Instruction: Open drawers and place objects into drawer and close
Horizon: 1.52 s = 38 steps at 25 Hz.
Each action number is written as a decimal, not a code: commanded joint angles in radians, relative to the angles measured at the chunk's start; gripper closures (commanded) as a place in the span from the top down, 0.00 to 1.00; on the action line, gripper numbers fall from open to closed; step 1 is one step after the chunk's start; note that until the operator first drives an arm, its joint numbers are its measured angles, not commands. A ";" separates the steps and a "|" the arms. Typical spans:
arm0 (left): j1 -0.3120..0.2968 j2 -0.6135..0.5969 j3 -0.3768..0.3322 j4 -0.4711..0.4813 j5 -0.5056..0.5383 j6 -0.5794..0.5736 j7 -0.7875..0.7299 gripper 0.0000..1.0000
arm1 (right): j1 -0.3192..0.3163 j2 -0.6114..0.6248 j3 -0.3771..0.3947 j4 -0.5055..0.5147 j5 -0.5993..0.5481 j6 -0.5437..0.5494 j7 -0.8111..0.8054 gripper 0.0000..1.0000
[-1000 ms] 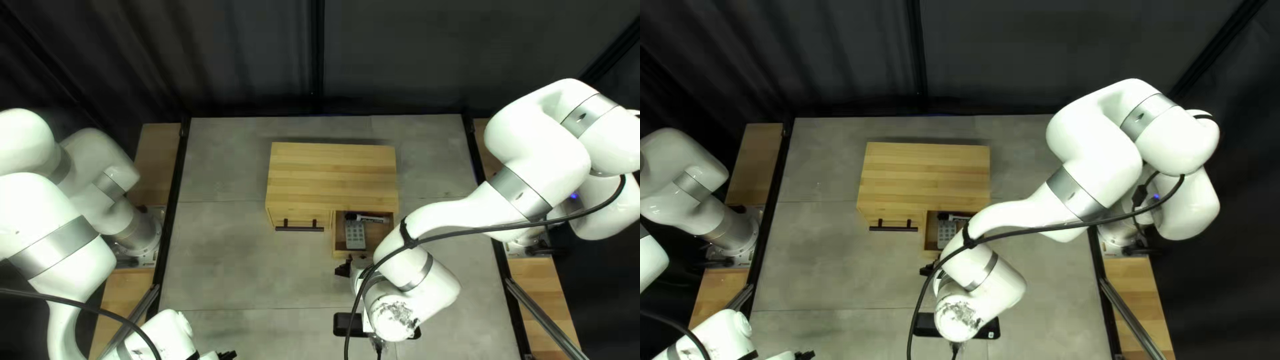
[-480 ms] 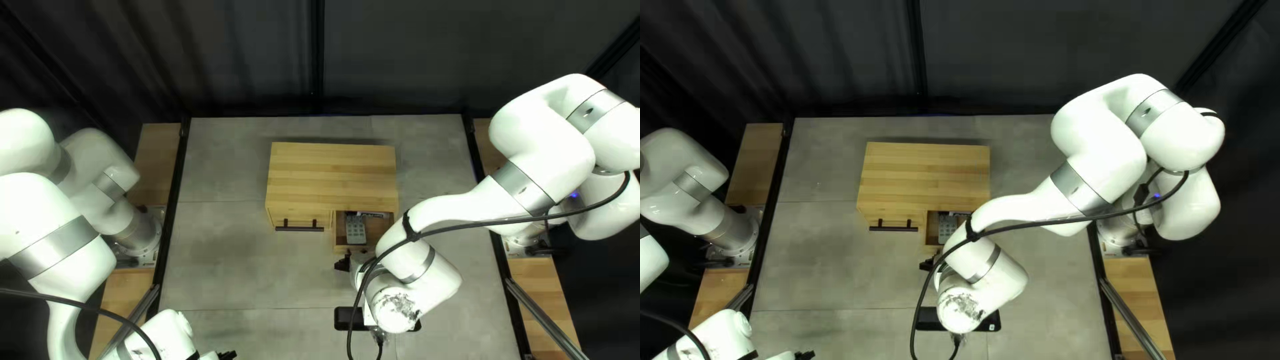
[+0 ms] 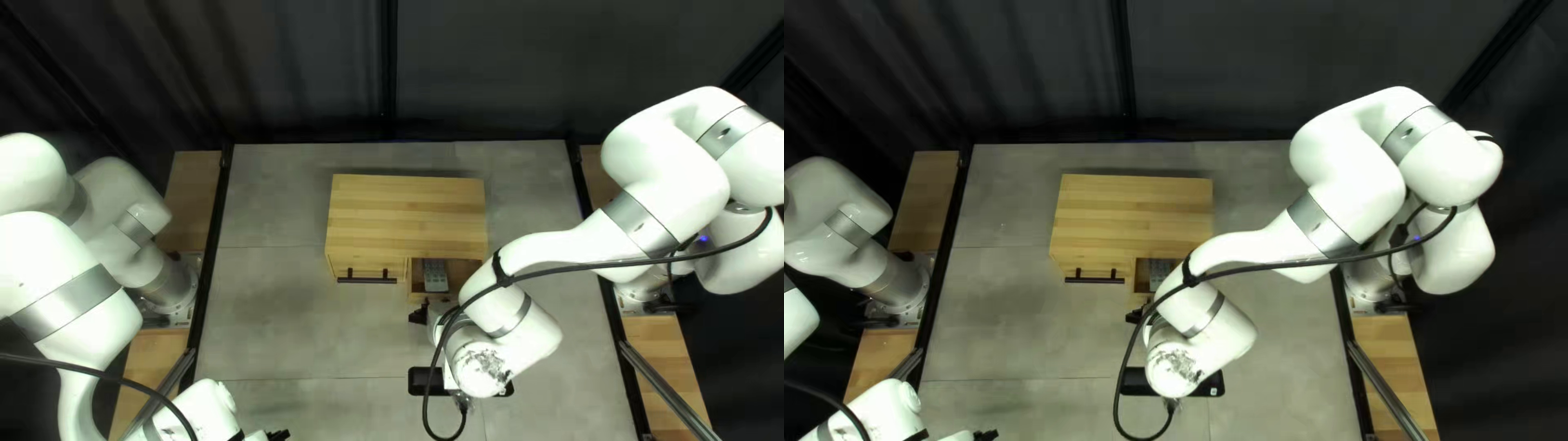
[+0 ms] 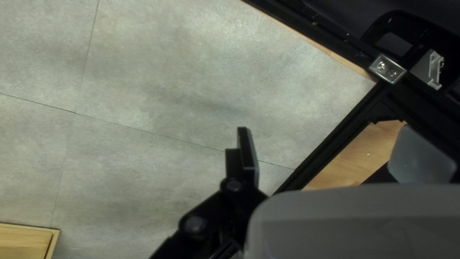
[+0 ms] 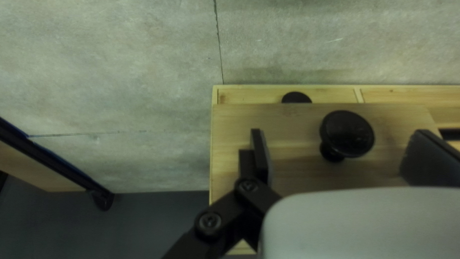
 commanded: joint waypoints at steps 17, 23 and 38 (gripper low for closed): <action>0.000 0.000 0.000 0.000 0.000 0.000 0.000 1.00 | -0.075 -0.087 -0.043 -0.115 -0.022 -0.073 -0.039 1.00; 0.000 0.000 0.000 0.000 0.000 0.000 0.000 1.00 | -0.081 -0.098 -0.048 -0.122 -0.021 -0.070 -0.042 1.00; 0.000 0.000 0.000 0.000 0.000 0.000 0.000 1.00 | -0.068 -0.136 -0.031 -0.122 -0.001 -0.048 -0.049 1.00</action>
